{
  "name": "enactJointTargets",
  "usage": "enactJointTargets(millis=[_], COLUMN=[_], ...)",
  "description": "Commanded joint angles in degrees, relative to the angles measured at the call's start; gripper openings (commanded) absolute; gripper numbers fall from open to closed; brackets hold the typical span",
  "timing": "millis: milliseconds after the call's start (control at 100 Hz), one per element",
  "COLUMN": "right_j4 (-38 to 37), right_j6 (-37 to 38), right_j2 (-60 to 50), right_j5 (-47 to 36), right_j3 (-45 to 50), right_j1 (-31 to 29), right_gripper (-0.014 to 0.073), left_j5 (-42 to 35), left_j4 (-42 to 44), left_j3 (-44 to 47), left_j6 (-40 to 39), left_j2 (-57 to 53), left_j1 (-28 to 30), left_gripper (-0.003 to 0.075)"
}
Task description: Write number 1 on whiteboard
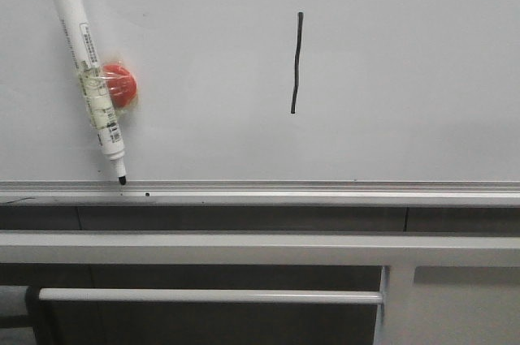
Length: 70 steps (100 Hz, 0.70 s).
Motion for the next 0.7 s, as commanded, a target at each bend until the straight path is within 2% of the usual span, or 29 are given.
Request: enactJointTargets(millis=[0,690], right_j4=[-0.1,-0.1], right_j6=[-0.4,-0.4], right_j2=[-0.8,-2.4], right_j5=[-0.3,0.3], right_j3=[1.4,1.4], right_j1=[-0.3,-0.3], right_gripper=[-0.0064,-0.0064], left_j5=[-3.7,-3.7], left_j4=[-0.6,-0.6], left_j3=[0.4,0.4], left_j6=[0.0,0.0], left_j2=[-1.4,-1.4], left_j1=[0.3,0.3], left_gripper=[-0.0020,-0.0020])
